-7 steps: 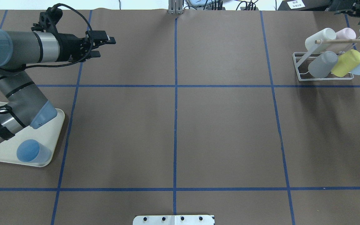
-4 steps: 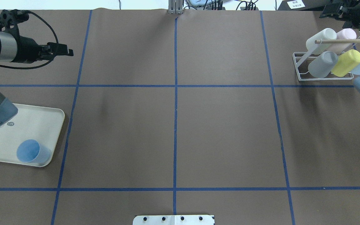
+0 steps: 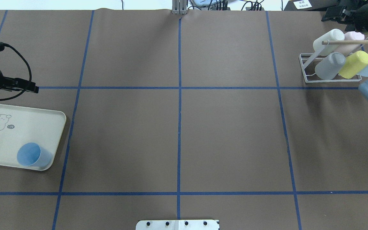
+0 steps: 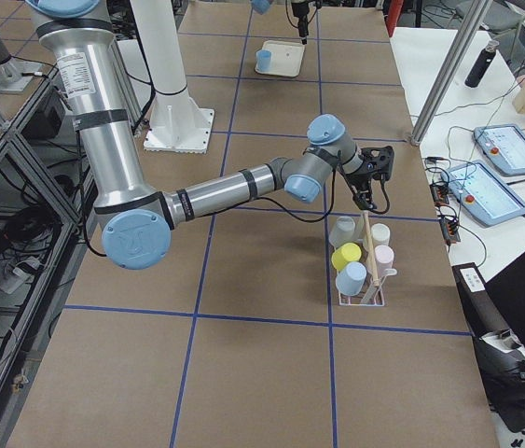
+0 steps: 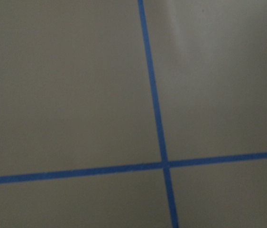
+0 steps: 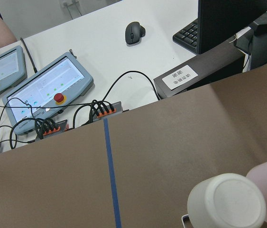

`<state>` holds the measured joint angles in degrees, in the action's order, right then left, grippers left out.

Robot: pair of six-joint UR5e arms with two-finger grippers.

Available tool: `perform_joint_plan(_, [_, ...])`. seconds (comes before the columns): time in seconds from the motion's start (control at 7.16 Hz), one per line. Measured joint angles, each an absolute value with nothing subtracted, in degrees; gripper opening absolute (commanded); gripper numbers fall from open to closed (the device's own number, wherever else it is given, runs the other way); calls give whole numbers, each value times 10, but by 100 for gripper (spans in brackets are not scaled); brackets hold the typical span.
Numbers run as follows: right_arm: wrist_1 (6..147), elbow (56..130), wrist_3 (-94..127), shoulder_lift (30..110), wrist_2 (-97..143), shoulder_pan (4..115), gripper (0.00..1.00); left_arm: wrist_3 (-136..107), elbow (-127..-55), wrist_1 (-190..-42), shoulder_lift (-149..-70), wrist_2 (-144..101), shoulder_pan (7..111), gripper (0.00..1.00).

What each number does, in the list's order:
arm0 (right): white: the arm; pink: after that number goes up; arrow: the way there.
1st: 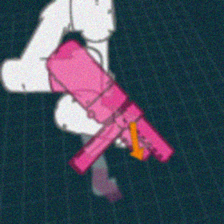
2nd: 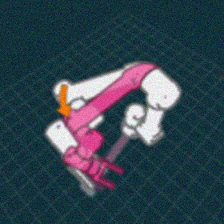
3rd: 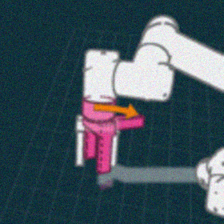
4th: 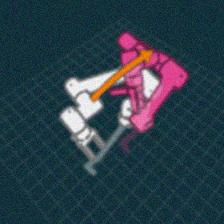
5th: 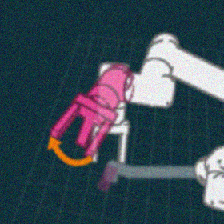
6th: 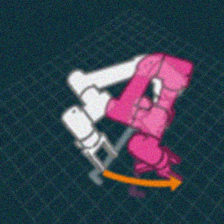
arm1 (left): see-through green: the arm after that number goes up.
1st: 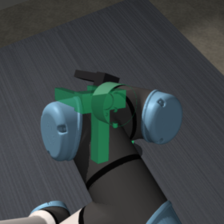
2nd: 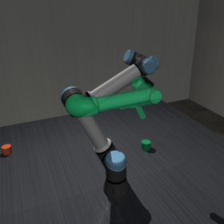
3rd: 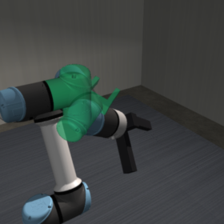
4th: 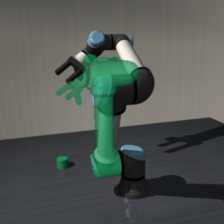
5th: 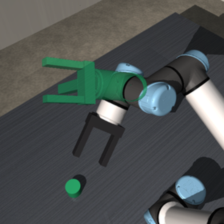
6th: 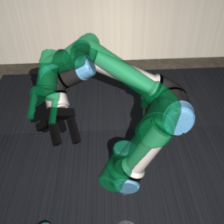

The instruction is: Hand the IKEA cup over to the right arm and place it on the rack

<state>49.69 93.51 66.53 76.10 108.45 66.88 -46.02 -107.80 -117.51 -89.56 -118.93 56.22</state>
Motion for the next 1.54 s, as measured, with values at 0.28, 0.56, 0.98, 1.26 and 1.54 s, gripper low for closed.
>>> perform_joint_plan(0.28, [497,950,666,770,1088,667,100,-455,-1087,-1168,-861,-1224,540,100])
perform_joint_plan(0.56, [497,965,667,779,1090,663,100,-457,-1089,-1167,-850,-1242,509,100])
perform_joint_plan(0.98, [496,967,668,782,1090,655,100,-458,-1111,-1167,-816,-1261,480,100])
perform_joint_plan(1.26, [496,968,669,784,1089,652,100,-458,-1133,-1166,-798,-1277,476,99])
perform_joint_plan(1.54, [495,967,669,786,1089,651,100,-459,-1126,-1164,-792,-1278,462,84])
